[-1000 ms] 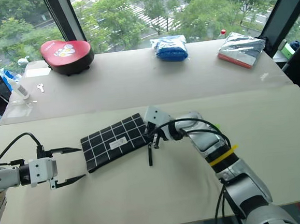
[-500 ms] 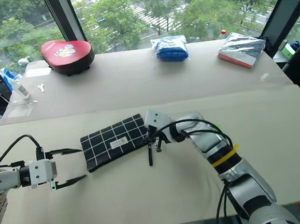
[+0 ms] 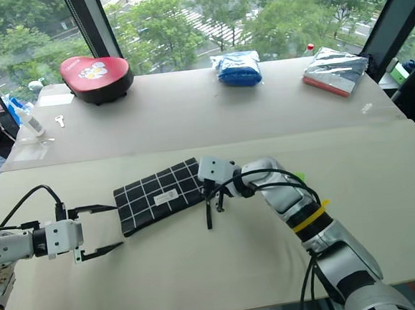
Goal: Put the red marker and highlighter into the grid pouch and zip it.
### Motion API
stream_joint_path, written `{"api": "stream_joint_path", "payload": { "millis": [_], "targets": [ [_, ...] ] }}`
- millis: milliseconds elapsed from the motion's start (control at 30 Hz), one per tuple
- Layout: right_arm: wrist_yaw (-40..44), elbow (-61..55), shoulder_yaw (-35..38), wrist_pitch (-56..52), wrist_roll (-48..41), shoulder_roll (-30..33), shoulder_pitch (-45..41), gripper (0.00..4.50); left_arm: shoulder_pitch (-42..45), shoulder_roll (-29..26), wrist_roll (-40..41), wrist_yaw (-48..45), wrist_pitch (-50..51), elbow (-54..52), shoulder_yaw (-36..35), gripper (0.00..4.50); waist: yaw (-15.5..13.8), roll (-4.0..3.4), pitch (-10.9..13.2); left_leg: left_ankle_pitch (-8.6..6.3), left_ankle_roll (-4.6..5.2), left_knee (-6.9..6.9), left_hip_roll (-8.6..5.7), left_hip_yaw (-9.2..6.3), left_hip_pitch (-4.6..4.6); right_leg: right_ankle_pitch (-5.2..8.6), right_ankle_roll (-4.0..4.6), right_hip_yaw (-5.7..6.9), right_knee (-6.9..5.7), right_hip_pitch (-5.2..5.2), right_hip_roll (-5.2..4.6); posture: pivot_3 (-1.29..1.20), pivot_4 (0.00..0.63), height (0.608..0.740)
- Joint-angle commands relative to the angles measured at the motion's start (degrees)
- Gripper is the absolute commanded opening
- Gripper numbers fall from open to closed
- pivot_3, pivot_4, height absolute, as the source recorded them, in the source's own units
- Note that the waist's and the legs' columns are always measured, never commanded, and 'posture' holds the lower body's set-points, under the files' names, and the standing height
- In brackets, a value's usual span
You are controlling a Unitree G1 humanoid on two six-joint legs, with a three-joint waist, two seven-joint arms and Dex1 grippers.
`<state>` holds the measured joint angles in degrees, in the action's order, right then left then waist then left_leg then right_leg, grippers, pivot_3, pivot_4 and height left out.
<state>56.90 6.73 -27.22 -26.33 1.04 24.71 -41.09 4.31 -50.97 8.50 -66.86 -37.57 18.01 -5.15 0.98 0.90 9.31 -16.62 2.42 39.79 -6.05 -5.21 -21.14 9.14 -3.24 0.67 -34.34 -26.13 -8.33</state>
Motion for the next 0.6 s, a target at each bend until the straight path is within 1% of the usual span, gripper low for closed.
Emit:
{"api": "stream_joint_path", "payload": {
  "millis": [33,233,367,600],
  "targets": [
    [0.4,0.4,0.3,-0.8,0.6,0.7,1.4,0.02,1.0,1.9,-4.0,3.9,-7.2,4.3,1.2,4.50,-0.2,-0.04,0.0,0.00,0.00,0.00,-0.01,0.00,0.01,0.00,0.01,-0.01,0.00,0.01,-0.01,0.00,0.150,0.740],
    [0.5,0.7,0.5,-0.6,0.7,0.4,1.7,0.02,2.7,5.1,-6.6,8.4,-16.3,8.1,3.0,4.50,-0.5,-0.08,-0.3,0.00,0.00,0.01,-0.03,0.01,0.07,-0.02,0.03,-0.01,0.02,0.07,-0.03,0.00,0.150,0.740],
    [0.4,1.3,0.7,-0.4,0.7,0.2,1.5,0.02,4.3,5.1,-7.9,10.5,-20.1,11.6,4.2,4.50,-0.6,-0.10,-0.3,0.00,0.00,0.02,-0.03,0.01,0.07,-0.02,0.03,-0.02,0.00,0.09,-0.03,0.00,0.150,0.740],
    [0.3,1.8,0.9,-0.2,0.7,0.1,1.5,0.02,7.9,5.7,-10.2,13.8,-22.5,17.2,6.9,4.50,-0.7,-0.28,-0.5,0.01,-0.01,0.03,-0.04,0.00,0.11,-0.02,0.03,-0.01,-0.08,0.12,-0.03,0.00,0.150,0.740]
  ]
}}
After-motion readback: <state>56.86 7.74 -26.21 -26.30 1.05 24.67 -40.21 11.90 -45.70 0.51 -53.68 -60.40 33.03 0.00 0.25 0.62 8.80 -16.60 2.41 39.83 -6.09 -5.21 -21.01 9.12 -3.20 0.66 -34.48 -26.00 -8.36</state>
